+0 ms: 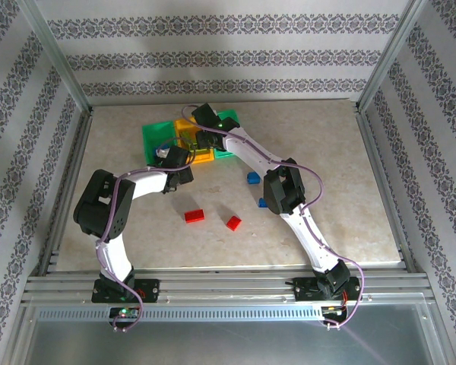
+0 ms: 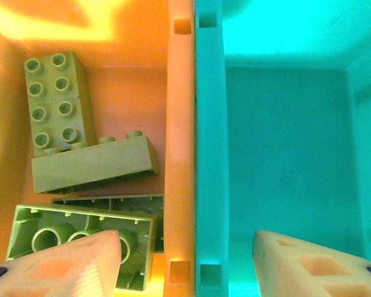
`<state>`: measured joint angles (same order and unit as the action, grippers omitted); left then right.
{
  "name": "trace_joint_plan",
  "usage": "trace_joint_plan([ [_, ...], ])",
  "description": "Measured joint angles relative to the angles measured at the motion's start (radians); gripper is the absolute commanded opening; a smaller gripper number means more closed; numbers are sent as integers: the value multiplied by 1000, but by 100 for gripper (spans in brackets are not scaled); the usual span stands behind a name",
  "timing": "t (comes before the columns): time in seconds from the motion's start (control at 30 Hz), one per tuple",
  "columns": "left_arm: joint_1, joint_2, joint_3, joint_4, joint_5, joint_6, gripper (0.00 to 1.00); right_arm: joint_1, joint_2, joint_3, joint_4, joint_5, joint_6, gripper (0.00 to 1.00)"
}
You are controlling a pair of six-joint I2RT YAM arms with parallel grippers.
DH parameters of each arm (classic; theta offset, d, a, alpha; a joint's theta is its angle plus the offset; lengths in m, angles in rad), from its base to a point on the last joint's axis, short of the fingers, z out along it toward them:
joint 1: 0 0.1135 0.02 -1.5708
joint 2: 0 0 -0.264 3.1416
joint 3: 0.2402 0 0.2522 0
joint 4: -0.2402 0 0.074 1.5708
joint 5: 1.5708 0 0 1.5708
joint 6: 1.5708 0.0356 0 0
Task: Sort the legos into containers by color
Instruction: Move the lego to the center of the table, then pick up the lego from the center of the table, then move the container to the top-center of the table.
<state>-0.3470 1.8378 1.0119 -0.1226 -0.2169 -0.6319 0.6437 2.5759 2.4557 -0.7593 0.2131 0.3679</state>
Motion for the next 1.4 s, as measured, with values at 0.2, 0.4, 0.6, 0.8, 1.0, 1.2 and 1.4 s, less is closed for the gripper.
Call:
trace_joint_plan([
  [0.2,0,24,34,-10,-11,1,80,0,-12,0,1,4,0,59],
  [0.4,0,37,44,-16,-28,9,74,-1,-12,0,1,7,1,59],
  [0.6,0,37,45,-22,-29,24,63,-4,-12,0,2,6,4,56],
  [0.8,0,-9,-3,-24,-22,28,56,-9,-11,4,1,0,10,46],
  [1.0,0,-93,-53,-27,-13,37,55,-8,-9,5,1,-5,22,40],
  [1.2,0,-179,-75,-28,5,42,55,-4,-9,3,1,-4,23,38],
  [1.4,0,-273,-102,-43,7,42,55,2,-9,-26,3,0,30,31],
])
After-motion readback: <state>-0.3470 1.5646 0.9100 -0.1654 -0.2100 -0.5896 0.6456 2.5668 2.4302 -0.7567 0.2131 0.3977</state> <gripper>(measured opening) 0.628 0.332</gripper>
